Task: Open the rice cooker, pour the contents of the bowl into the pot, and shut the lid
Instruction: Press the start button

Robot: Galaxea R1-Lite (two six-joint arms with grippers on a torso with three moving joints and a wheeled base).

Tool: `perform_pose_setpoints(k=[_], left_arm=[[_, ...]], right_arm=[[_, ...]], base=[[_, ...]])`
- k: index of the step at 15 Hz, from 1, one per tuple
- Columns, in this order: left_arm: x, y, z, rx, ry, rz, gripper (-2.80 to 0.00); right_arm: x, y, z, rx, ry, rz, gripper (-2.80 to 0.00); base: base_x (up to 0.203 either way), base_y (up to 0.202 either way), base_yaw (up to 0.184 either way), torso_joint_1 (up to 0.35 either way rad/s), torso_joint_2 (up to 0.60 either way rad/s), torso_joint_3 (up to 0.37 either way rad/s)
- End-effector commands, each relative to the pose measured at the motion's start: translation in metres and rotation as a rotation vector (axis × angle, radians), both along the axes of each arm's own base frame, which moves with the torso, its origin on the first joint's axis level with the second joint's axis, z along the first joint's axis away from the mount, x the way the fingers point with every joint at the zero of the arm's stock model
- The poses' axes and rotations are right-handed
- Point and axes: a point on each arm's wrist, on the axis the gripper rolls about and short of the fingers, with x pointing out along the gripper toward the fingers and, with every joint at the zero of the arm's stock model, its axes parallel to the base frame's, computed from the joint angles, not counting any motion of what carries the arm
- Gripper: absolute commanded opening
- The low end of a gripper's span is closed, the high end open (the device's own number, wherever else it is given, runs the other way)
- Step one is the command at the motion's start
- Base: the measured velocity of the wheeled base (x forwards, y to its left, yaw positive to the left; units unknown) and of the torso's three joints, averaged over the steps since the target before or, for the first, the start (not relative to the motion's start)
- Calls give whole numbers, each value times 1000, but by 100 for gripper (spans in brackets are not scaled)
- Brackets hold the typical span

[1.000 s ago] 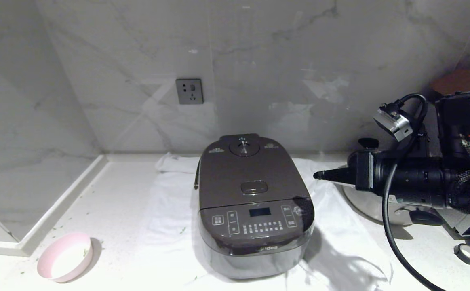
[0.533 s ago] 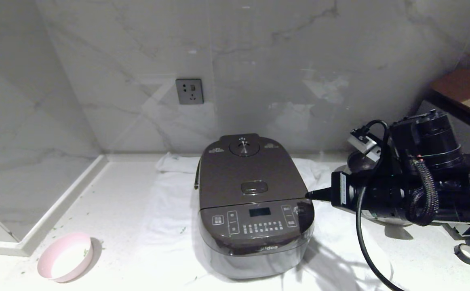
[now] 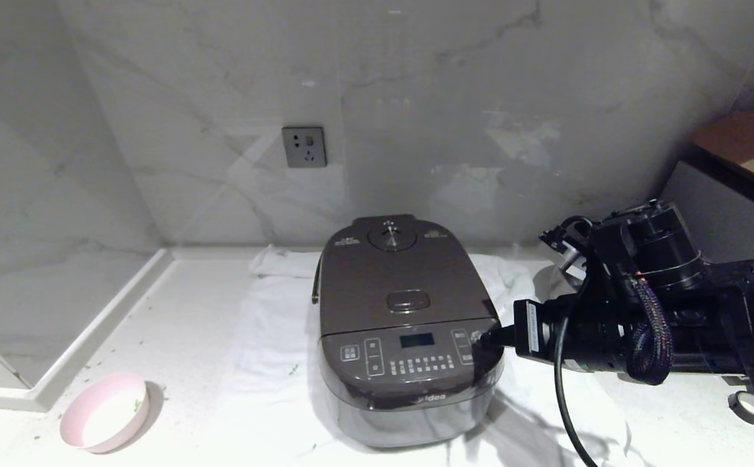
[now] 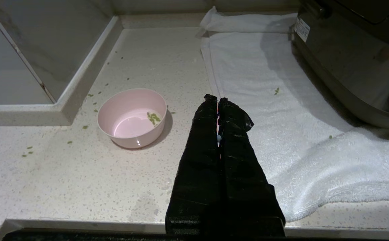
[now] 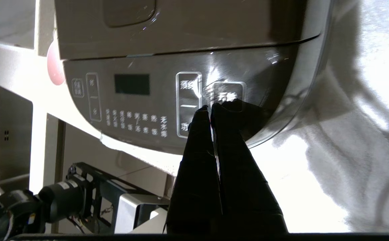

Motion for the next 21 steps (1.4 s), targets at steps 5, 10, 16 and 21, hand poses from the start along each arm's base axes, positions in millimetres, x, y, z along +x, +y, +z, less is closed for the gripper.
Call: perform_pose_setpoints(k=[5, 10, 16, 21], left_arm=[[0, 0, 0, -1, -3, 1, -280], [0, 0, 0, -1, -2, 2, -280], [0, 0, 0, 0, -4, 5, -280], [0, 0, 0, 0, -3, 4, -280]], right_arm=[[2, 2, -3, -2, 8, 3, -280], [3, 3, -1, 4, -1, 5, -280], [5, 2, -6, -7, 12, 1, -280], [8, 2, -8, -11, 17, -1, -280]], base=[[0, 0, 0, 0, 0, 0], [0, 0, 0, 0, 0, 0], [0, 0, 0, 0, 0, 0], [0, 0, 0, 0, 0, 0]])
